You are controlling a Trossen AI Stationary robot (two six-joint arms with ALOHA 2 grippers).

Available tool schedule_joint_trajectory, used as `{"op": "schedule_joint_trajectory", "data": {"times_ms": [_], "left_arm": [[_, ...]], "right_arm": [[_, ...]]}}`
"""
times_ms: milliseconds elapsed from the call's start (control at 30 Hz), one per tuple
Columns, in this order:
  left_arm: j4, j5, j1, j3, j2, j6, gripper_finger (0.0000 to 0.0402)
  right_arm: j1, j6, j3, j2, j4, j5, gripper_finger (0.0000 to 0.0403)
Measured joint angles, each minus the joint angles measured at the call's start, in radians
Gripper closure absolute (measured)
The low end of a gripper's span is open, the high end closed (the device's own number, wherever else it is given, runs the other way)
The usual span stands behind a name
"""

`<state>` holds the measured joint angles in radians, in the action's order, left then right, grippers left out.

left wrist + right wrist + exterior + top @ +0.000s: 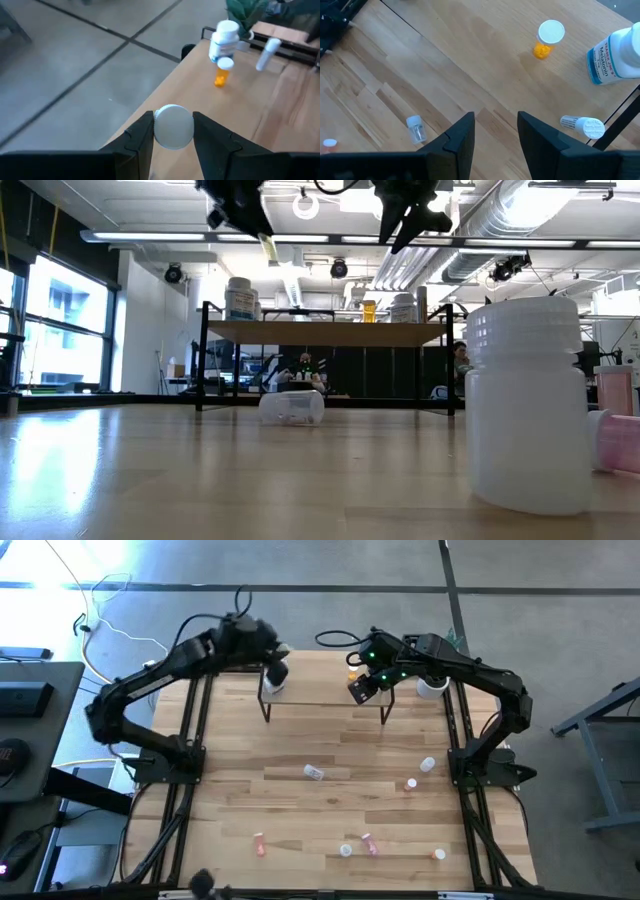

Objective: Pick and place medicine bottles onto shelf by color
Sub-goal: Put the yellow pill bottle on the shelf

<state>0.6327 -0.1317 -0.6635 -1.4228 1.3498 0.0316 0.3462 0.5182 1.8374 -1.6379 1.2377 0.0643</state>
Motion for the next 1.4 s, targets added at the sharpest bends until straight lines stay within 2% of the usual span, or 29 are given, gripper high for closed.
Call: {"op": "schedule_joint_trajectory", "data": {"times_ms": [100, 433, 700, 1400], "left_arm": [[0.015, 0.048, -0.040, -0.065, 0.075, -0.040, 0.0289], [0.160, 0.090, -0.092, -0.261, 0.266, -0.084, 0.0289], [0.195, 0.145, -0.104, -0.270, 0.346, -0.092, 0.0289], [0.239, 0.154, -0.100, -0.270, 0.439, -0.065, 0.0289]], "right_arm": [[0.000, -0.002, 0.000, 0.000, 0.000, 0.000, 0.0263], [0.000, -0.029, 0.000, 0.000, 0.000, 0.003, 0.0263], [0.000, -0.052, 0.000, 0.000, 0.000, 0.003, 0.0263], [0.000, -0.055, 0.000, 0.000, 0.000, -0.002, 0.0263]]}}
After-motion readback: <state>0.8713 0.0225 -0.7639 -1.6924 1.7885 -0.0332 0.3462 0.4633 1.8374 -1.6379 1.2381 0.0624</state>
